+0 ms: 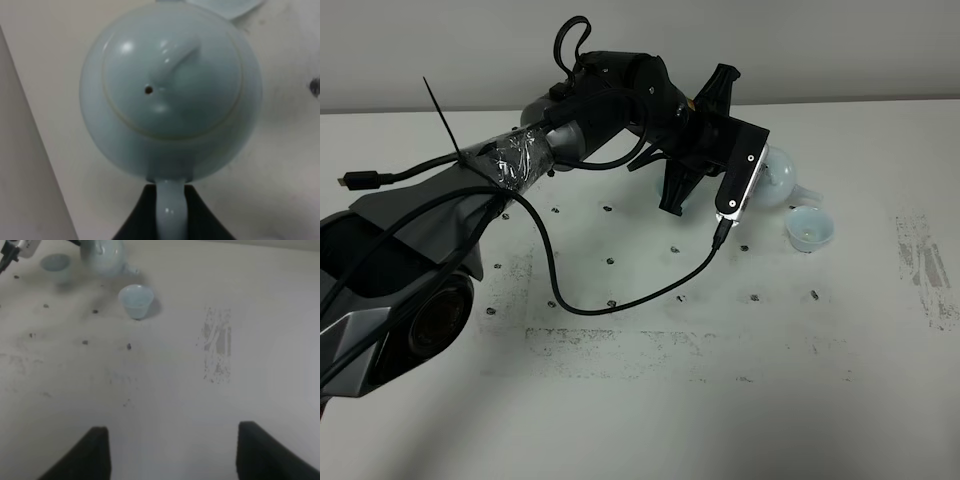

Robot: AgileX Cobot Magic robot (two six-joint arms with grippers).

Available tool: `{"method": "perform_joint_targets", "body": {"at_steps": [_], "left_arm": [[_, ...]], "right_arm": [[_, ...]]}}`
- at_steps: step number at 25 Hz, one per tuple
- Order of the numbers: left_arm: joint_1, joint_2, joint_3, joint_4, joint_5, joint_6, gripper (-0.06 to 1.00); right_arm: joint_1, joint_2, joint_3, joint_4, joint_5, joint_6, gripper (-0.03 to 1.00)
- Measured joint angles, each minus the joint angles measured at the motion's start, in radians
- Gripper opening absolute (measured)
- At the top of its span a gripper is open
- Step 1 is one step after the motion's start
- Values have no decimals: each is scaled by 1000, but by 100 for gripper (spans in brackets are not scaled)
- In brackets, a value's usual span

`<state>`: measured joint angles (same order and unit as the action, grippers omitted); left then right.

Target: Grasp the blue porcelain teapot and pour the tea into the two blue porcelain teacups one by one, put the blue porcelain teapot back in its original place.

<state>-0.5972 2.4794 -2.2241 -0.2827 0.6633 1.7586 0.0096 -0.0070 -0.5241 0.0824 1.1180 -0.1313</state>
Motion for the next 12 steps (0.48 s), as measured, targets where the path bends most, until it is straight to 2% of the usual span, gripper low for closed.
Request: {"method": "perform_joint_targets", "body": {"at_steps": [5, 12], "left_arm": [[-11, 0, 0, 1, 7, 60, 0], [-13, 0, 0, 47, 23, 85, 0]], "right_arm": [[0, 0, 0, 0, 0, 0, 52], [0, 0, 0, -1, 0, 0, 52]]}}
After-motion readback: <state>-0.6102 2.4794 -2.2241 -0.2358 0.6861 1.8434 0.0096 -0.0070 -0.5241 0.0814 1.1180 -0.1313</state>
